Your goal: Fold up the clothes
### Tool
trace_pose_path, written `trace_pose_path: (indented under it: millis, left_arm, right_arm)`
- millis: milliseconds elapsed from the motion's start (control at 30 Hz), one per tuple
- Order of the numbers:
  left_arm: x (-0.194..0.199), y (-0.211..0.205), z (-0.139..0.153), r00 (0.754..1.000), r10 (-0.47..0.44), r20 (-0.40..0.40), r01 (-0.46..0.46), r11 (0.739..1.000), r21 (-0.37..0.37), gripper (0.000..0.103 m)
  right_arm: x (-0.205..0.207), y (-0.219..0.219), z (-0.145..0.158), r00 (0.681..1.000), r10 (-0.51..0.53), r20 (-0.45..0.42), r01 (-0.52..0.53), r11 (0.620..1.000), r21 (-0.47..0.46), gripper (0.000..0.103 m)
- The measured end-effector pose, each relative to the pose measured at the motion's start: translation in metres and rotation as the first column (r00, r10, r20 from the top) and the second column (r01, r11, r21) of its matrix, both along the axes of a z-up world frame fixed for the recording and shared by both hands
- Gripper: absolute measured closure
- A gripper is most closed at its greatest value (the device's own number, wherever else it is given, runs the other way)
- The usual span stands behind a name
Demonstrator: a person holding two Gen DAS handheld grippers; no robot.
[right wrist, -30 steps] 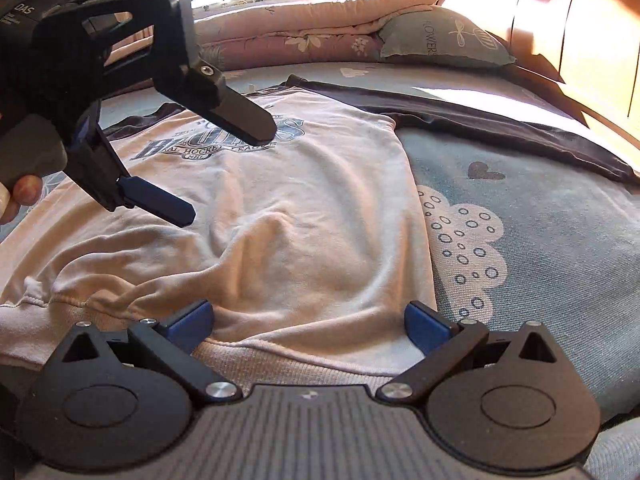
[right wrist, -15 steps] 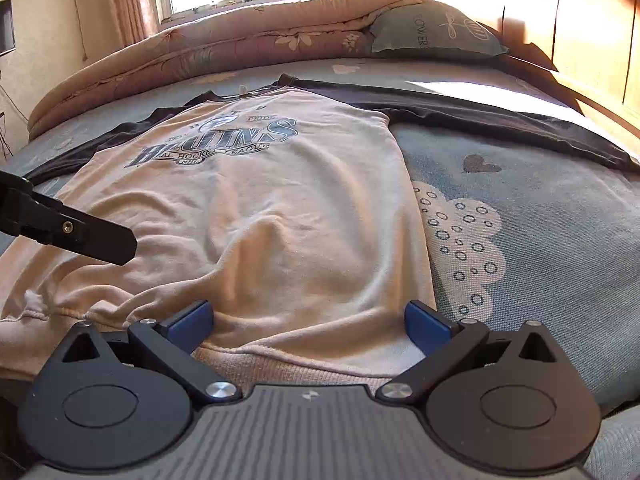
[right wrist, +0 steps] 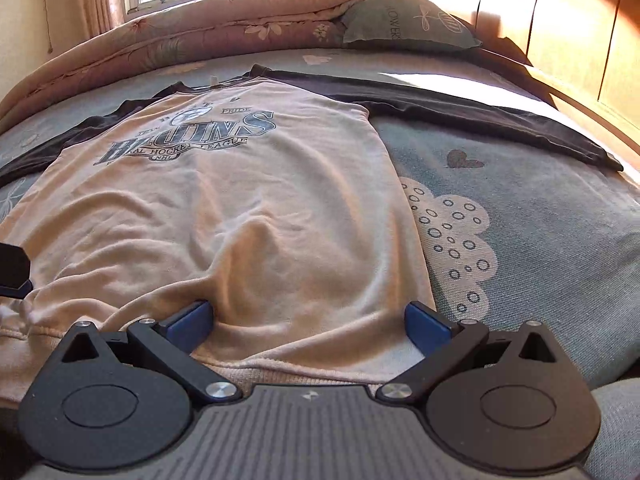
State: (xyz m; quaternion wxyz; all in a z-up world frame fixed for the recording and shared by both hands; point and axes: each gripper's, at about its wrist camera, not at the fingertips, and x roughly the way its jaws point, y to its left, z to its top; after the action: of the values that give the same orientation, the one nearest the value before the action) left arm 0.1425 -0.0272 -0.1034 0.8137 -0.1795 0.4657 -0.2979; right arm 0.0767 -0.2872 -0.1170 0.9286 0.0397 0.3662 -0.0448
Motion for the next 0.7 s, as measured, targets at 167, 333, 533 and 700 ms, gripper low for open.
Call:
trace_pose_path:
  millis: [167, 333, 533, 700]
  left_arm:
    - [-0.003, 0.016, -0.006, 0.999, 0.017, -0.040, -0.020, 0.998, -0.061, 0.001]
    - [-0.005, 0.029, -0.013, 0.999, 0.042, -0.024, -0.044, 0.992, -0.118, 0.001]
    - [0.002, 0.049, -0.009, 0.996, 0.064, -0.057, -0.074, 0.977, -0.198, 0.001]
    - [0.026, 0.103, 0.030, 0.987, 0.156, 0.028, -0.145, 0.961, -0.235, 0.001]
  right_arm:
    - [-0.001, 0.004, 0.000, 1.000, -0.018, 0.000, 0.018, 1.000, -0.011, 0.000]
    - [-0.003, 0.003, 0.003, 1.000, -0.021, -0.006, 0.021, 1.000, 0.008, 0.000]
    - [-0.007, -0.004, 0.013, 1.000, -0.020, 0.016, 0.018, 0.990, 0.138, 0.000]
    - [-0.001, -0.003, 0.017, 0.999, -0.022, 0.046, 0.010, 0.969, 0.247, 0.000]
